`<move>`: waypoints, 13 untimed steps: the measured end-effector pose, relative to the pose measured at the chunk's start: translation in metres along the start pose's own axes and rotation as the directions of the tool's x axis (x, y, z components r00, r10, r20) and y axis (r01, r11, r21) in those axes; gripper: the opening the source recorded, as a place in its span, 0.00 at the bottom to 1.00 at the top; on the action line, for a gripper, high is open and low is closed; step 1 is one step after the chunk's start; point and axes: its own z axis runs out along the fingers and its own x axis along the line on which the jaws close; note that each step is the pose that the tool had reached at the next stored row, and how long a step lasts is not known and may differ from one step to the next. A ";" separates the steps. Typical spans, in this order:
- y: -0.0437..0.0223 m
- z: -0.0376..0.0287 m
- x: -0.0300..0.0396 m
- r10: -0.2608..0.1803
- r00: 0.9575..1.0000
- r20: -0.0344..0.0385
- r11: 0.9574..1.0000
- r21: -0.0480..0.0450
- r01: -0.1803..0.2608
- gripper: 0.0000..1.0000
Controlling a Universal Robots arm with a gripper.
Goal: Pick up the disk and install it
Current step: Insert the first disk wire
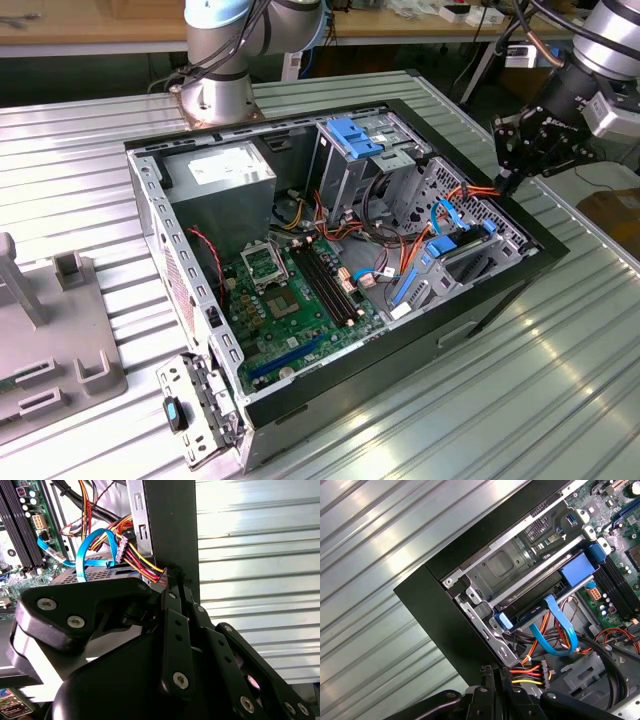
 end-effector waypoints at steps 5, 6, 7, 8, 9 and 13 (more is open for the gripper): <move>0.0001 0.0005 0.0001 0.000 1.000 0.001 1.000 0.001 0.000 0.16; 0.0001 0.0003 0.0001 0.000 1.000 0.001 1.000 0.002 0.000 0.16; 0.0000 -0.0003 0.0000 0.000 1.000 0.002 1.000 0.002 0.000 0.16; -0.0001 -0.0016 0.0000 0.000 1.000 0.002 1.000 0.003 0.000 0.16; -0.0002 -0.0036 0.0001 0.000 1.000 0.002 1.000 0.002 0.000 0.16; -0.0004 -0.0087 0.0001 0.001 1.000 0.002 1.000 0.003 -0.001 0.16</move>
